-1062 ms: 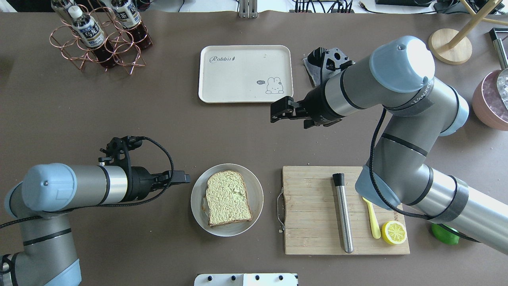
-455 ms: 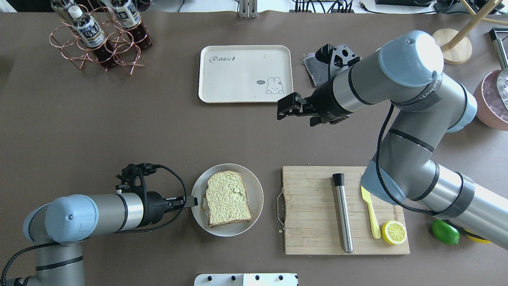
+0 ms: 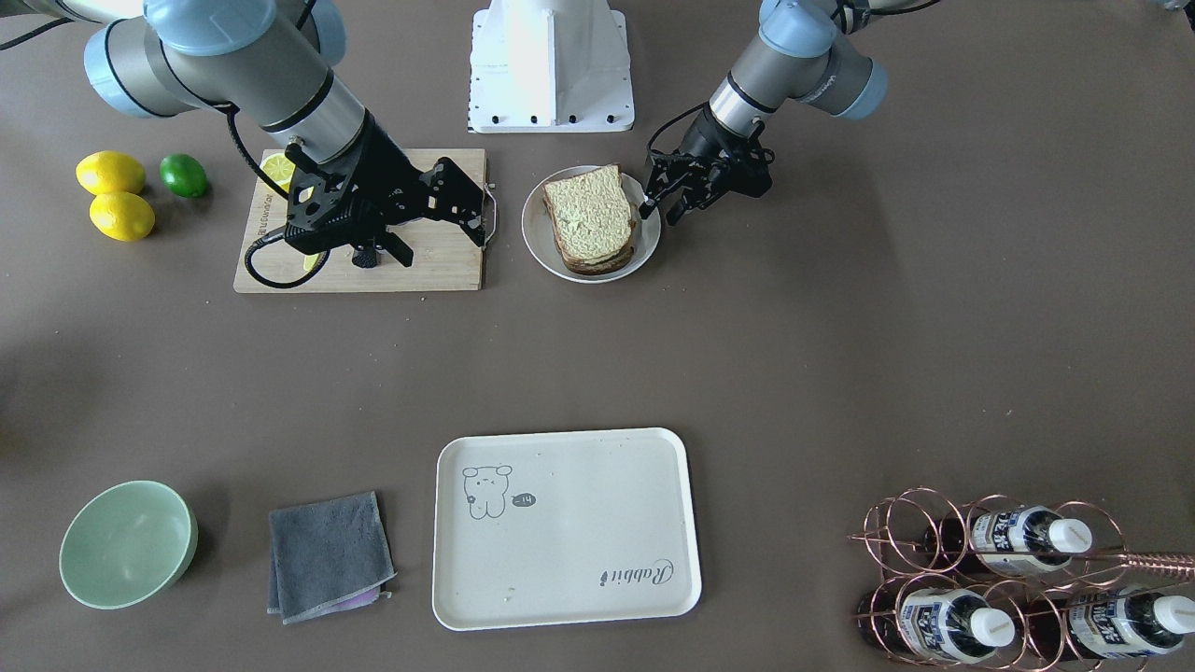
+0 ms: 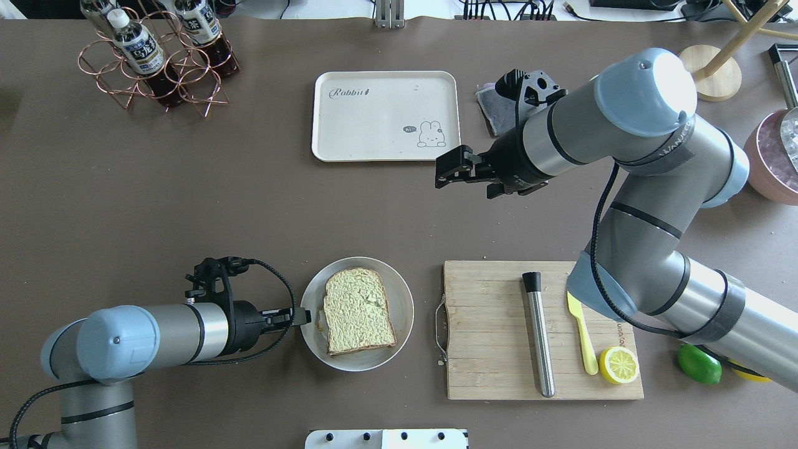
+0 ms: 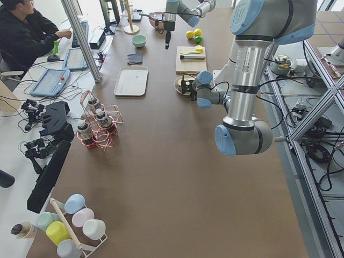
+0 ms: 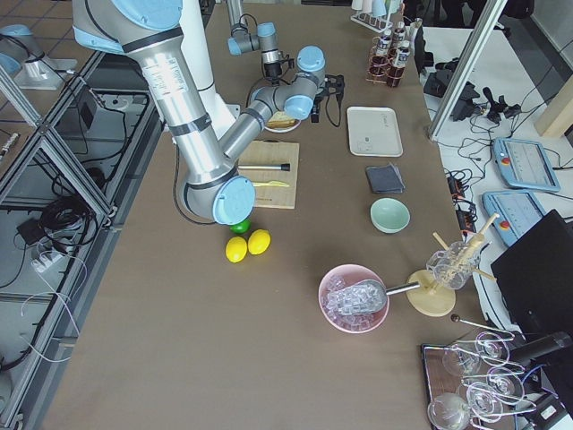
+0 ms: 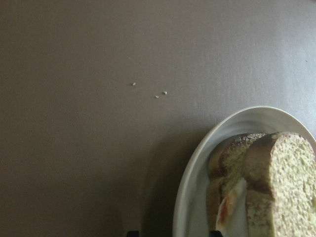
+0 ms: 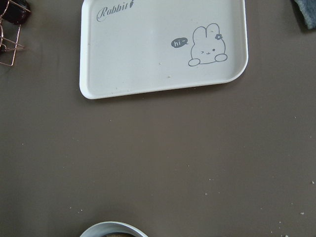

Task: Make sandwich and place on tray
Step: 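Grasp the rim of the white plate with the left gripper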

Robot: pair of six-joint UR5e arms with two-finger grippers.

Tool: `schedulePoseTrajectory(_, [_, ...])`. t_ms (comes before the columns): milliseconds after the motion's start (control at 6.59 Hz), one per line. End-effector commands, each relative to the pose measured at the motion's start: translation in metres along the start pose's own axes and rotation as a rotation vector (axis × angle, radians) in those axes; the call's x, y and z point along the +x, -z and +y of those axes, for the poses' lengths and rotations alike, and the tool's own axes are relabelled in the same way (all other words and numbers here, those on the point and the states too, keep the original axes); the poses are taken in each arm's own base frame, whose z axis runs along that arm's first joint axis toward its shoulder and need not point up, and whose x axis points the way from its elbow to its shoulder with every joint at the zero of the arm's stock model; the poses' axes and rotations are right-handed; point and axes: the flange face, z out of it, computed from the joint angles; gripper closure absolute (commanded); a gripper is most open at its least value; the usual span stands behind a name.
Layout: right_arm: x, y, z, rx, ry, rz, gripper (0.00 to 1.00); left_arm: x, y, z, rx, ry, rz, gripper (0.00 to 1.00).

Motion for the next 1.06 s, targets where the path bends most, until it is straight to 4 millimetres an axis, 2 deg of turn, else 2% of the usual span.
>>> schedulePoseTrajectory(0, [0.001,0.000,-0.001,0.002,0.000,0.002,0.00,0.001,-0.003,0.003,-0.005,0.001,-0.001,0.89])
schedulePoseTrajectory(152, [0.001,0.000,-0.002,0.003,-0.002,0.002,0.00,0.003,-0.002,0.003,-0.005,0.001,0.003,1.00])
schedulePoseTrajectory(607, [0.002,0.000,-0.001,0.003,-0.002,0.002,0.00,0.007,0.004,-0.006,-0.001,0.005,0.010,1.00])
schedulePoseTrajectory(758, [0.003,0.002,-0.004,0.007,-0.001,0.002,0.00,0.015,0.013,-0.022,-0.013,0.017,-0.014,1.00])
schedulePoseTrajectory(910, [0.004,0.002,-0.004,0.007,0.000,0.002,0.00,0.043,0.027,-0.050,-0.015,0.045,-0.024,1.00])
